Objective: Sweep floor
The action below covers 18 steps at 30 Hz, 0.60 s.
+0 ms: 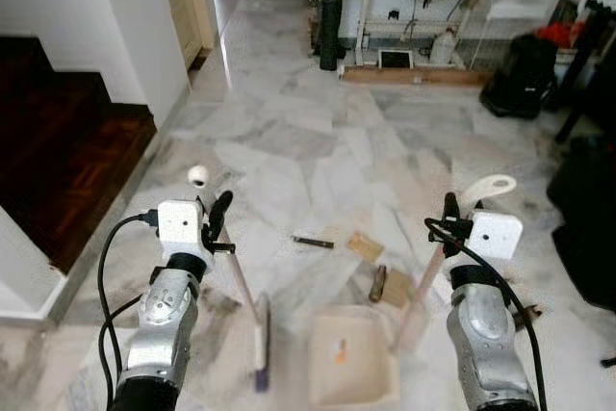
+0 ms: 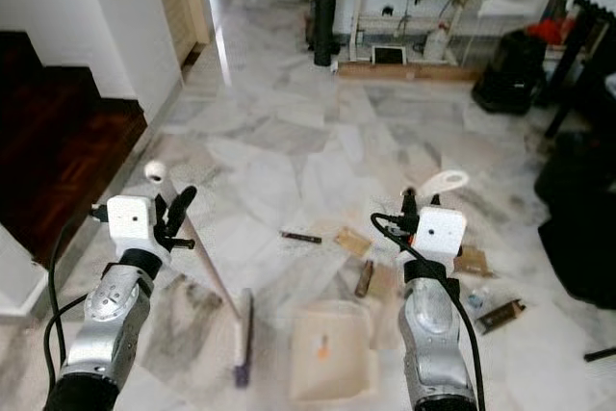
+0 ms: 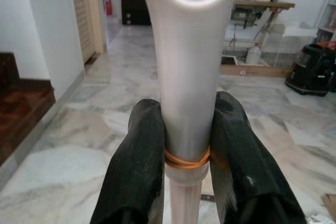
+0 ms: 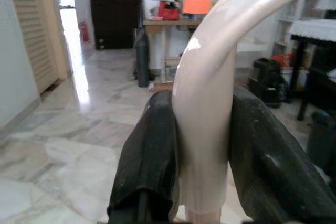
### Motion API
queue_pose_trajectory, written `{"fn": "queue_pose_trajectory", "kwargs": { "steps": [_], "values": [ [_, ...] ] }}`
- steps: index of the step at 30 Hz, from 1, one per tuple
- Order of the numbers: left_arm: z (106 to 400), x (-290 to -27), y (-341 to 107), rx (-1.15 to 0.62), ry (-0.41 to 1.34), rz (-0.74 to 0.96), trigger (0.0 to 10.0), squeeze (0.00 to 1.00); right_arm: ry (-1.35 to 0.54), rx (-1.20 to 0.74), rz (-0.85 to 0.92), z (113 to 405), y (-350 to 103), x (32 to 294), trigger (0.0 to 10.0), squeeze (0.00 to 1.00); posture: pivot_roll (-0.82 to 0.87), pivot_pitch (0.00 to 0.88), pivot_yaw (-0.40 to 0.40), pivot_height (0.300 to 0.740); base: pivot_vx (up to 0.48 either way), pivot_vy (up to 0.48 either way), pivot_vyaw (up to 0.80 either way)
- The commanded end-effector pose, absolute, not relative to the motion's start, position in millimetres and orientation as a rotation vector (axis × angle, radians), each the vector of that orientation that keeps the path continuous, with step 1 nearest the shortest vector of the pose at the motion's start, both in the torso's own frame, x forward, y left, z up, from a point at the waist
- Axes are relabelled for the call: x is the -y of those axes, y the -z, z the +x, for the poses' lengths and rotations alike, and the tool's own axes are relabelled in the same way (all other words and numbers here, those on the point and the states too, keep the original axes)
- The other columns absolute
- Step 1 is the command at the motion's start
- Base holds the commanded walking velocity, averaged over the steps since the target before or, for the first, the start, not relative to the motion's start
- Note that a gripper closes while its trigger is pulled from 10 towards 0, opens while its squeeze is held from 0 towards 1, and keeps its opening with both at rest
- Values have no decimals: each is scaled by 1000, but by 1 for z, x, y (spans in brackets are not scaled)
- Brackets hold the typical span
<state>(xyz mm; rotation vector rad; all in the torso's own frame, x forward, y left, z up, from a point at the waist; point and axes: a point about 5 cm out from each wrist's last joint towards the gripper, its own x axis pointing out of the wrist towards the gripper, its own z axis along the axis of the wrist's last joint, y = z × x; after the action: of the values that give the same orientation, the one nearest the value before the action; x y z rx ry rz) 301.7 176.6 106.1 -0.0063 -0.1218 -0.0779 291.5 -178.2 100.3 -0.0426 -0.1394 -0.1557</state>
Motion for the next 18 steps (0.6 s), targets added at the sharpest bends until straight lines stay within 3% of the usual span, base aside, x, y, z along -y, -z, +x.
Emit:
{"fn": "queue_pose_trajectory", "kwargs": {
  "steps": [1,18],
  "values": [
    [305,-177,-116,167,80,10,10000,0,151,187,-13,294,-110,175,10000,0,33,0,-5,740,311,0,0],
    [306,-180,-118,170,73,17,10000,0,160,182,-5,293,-109,174,10000,0,36,0,1,740,311,0,0]
  ]
}}
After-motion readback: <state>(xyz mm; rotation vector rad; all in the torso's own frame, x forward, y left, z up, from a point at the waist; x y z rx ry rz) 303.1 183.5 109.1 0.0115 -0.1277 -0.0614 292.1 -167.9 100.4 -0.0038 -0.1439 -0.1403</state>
